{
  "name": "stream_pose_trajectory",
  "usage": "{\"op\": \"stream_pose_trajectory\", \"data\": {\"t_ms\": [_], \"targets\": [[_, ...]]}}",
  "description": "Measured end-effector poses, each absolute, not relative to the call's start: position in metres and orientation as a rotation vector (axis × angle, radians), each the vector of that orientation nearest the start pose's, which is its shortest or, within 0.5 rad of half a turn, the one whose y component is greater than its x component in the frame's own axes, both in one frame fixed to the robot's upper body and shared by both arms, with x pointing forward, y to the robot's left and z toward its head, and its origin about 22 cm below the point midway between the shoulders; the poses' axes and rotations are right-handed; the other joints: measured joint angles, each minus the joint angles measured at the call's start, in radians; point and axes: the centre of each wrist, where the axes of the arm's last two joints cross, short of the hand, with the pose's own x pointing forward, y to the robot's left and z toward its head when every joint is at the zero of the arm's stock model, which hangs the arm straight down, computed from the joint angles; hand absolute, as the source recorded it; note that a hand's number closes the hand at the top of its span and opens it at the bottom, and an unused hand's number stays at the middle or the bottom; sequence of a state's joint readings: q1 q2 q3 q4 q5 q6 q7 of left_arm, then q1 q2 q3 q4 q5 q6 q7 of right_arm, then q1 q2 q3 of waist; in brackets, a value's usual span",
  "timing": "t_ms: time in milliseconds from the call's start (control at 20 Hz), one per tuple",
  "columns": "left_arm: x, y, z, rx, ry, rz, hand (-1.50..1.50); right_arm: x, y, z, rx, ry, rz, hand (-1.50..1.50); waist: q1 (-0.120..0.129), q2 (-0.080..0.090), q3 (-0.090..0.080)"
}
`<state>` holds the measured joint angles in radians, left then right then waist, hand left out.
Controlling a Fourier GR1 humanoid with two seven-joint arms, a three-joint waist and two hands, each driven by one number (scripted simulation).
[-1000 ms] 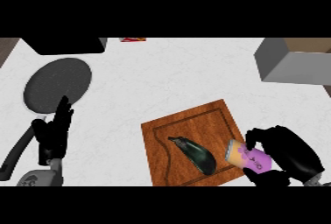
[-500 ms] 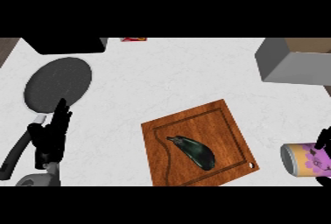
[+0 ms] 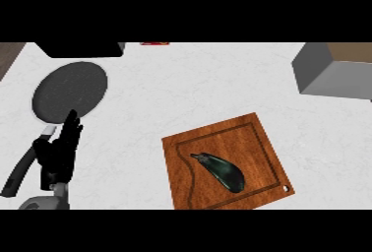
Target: Pick the can from the cutting board and place it in the cardboard box
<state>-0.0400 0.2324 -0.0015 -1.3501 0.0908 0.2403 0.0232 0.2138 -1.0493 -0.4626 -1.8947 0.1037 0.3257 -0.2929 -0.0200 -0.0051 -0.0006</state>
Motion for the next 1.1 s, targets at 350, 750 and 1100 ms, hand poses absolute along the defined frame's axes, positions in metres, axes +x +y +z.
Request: {"op": "stream_pose_trajectory", "data": {"t_ms": [350,750,1100], "targets": [[0.264,0.282,-0.023,0.309,-1.387,0.055,0.00,0.217,-0.458,0.267,-0.924,-1.709,1.080,1.50,0.029,0.008,0.000],[0.267,0.262,-0.025,0.283,-1.401,0.037,0.00,0.274,-0.476,0.251,-0.898,-1.713,0.991,1.50,0.053,0.012,0.001],[0.271,0.264,-0.028,0.268,-1.401,0.029,0.00,0.328,-0.479,0.226,-0.879,-1.702,0.968,1.50,0.068,0.017,0.001]]}}
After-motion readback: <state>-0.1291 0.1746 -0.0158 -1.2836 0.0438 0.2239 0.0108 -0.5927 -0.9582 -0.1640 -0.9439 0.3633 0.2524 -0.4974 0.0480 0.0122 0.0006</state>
